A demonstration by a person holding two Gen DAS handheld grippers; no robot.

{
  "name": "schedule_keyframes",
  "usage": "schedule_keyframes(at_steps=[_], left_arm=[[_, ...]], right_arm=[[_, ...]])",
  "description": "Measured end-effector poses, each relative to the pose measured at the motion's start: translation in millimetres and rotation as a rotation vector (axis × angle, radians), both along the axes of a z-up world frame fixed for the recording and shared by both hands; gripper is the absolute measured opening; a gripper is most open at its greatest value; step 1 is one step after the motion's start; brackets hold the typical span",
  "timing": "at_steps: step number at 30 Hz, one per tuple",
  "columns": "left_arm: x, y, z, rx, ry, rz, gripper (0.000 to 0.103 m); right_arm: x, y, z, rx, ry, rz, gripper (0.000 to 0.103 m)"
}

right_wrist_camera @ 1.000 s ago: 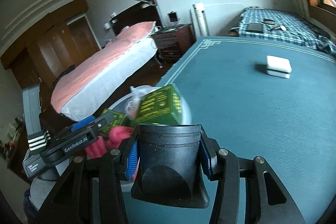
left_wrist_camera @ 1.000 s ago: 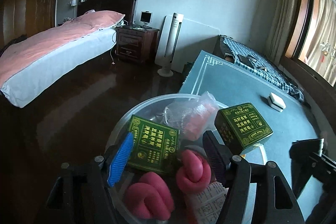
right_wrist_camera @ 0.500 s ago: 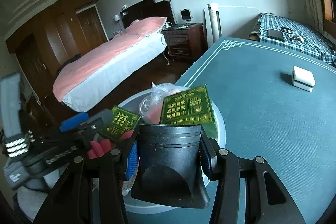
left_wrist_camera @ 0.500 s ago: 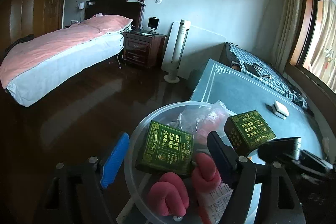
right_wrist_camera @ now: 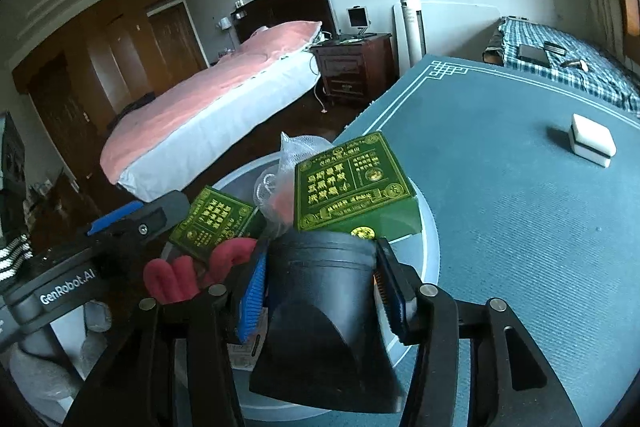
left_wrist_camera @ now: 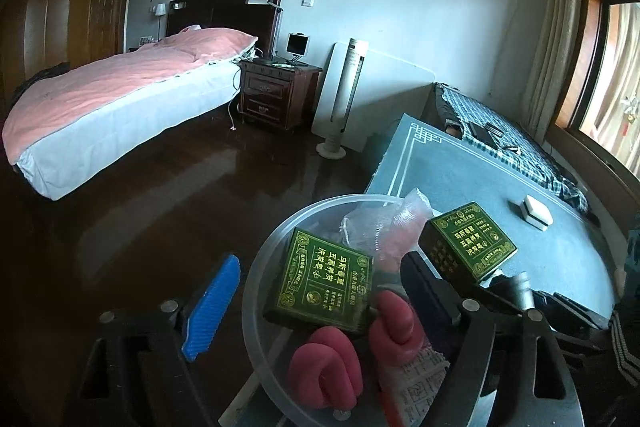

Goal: Organize objects
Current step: 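Open the left tool releasing the glove while the right tool drops the boot into the basin, then withdraw both open tools from the basin toward the white sponge and mesh bag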

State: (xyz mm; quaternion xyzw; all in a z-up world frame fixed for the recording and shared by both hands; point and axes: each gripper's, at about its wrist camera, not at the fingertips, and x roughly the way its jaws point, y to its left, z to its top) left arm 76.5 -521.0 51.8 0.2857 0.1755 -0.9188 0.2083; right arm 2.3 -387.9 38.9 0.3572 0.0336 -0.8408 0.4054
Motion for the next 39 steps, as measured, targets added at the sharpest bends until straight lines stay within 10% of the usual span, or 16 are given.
schedule_keyframes(at_steps=[39], left_arm=[[-11.6,58.9,23.4,-0.023,0.018,-0.071,0.103]], right_arm=[[-29.9,164.7,-21.5,-0.047,-0.140,-0.343,0.079]])
